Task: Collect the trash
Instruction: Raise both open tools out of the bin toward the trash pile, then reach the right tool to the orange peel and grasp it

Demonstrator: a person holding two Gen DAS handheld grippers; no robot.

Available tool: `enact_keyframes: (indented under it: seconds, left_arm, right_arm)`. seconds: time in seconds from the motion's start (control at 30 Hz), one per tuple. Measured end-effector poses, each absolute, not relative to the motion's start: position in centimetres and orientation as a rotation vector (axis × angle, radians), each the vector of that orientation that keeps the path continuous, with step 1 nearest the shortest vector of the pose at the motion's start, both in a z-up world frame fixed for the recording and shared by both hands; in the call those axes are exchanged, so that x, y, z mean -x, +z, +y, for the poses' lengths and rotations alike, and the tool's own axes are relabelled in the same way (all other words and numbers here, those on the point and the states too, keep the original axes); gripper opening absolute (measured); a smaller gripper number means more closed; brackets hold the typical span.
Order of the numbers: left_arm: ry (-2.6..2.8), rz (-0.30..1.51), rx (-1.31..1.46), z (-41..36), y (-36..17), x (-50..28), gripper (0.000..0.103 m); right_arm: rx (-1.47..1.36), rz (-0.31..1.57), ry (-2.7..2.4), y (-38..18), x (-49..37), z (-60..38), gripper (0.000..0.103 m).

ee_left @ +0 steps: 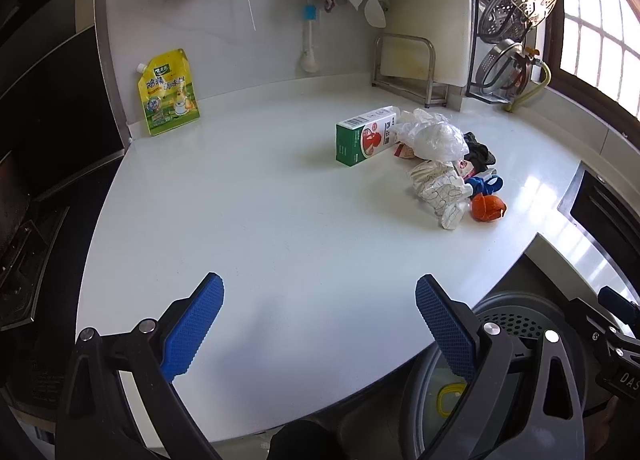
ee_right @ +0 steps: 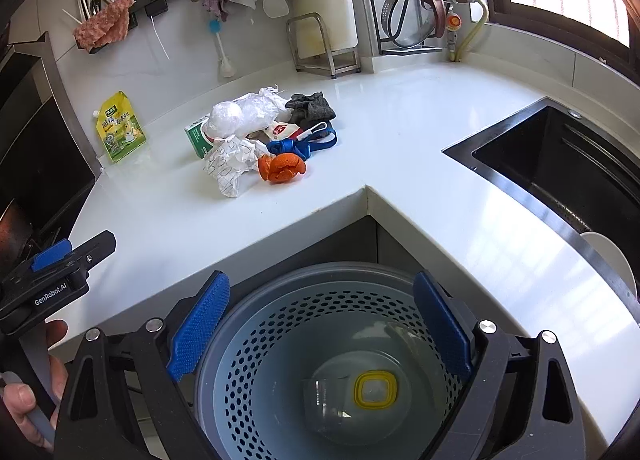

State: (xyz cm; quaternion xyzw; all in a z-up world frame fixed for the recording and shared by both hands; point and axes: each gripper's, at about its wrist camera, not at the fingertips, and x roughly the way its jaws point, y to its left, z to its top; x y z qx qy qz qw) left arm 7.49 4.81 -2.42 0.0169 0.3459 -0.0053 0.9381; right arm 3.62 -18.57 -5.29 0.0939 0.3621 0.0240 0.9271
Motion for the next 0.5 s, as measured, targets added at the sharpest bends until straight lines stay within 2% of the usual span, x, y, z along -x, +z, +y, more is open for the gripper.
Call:
enact_keyframes:
  seconds: [0.5]
  left_arm:
    - [0.006,0.686,-0.025,4.4,-2.3,-9.6,0.095]
  right_arm:
    - [-0.181,0.705,0.041,-5.0,-6.2,-18.5,0.089]
